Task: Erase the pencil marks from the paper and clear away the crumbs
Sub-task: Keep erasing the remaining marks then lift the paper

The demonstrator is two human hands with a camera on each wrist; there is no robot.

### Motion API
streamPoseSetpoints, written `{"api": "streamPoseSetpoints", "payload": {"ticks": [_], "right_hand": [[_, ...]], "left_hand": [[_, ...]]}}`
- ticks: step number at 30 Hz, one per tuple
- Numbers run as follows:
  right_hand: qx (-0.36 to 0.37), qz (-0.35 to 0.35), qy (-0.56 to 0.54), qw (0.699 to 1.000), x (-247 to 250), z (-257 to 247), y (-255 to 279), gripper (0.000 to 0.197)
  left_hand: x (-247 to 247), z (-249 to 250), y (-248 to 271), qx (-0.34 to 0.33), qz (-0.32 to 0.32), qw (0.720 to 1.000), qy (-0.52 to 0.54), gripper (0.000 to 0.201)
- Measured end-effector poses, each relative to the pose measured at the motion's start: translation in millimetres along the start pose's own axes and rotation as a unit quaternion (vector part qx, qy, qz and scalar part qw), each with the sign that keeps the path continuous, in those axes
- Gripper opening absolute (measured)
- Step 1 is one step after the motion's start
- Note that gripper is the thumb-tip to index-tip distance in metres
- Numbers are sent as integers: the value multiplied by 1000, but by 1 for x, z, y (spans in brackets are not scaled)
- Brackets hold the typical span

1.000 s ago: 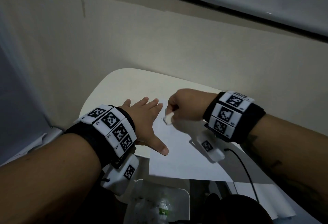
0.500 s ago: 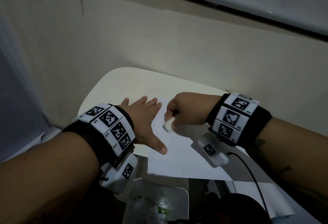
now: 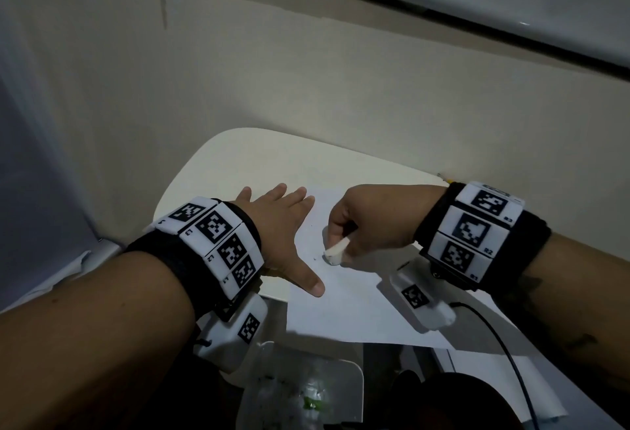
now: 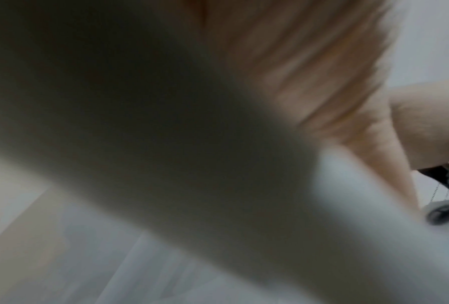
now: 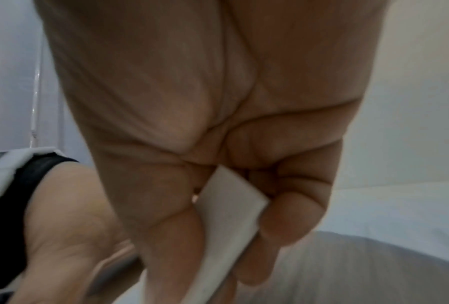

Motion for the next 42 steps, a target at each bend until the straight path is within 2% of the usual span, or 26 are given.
{"api": "streamPoseSetpoints", "payload": {"ticks": [7, 13, 19, 24, 29, 33, 35, 40, 42], "right_hand": [[-41, 129, -19, 991, 23, 13, -26, 22], [-24, 131, -22, 991, 13, 21, -21, 19], [-12, 139, -56, 989, 8, 26, -18, 21], [-34, 216, -32, 975, 27, 22, -20, 15], [-37, 173, -15, 984, 26, 18, -30, 20], [-19, 74, -17, 997, 19, 16, -17, 20], [-20, 47, -20, 998, 16, 17, -15, 23], [-53, 151, -23, 987, 28, 23, -34, 21], [-56, 172, -23, 983, 29, 23, -37, 19]], "left_hand": [[1, 0, 1, 0, -4, 1000, -2, 142], [0, -1, 0, -1, -8, 1000, 1, 141], [4, 15, -1, -2, 30, 1000, 9, 125], [5, 18, -4, -27, 41, 999, 18, 128], [5, 18, -6, -17, 29, 999, 9, 132], [6, 18, -7, -15, 23, 1000, 8, 133], [6, 18, -8, -16, 22, 1000, 10, 134], [7, 19, -4, -17, 22, 1000, 10, 132], [7, 19, -4, -17, 20, 1000, 10, 132]]}}
Point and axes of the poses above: each hand's wrist, its own y-axis away from the middle knuckle, its own x-axis out of the back of the hand, z = x × y, the point moved 2 cm from there along -y, towards the middle knuckle, and after that the axes turned 11 degrees about -z, right-handed, at the moved point
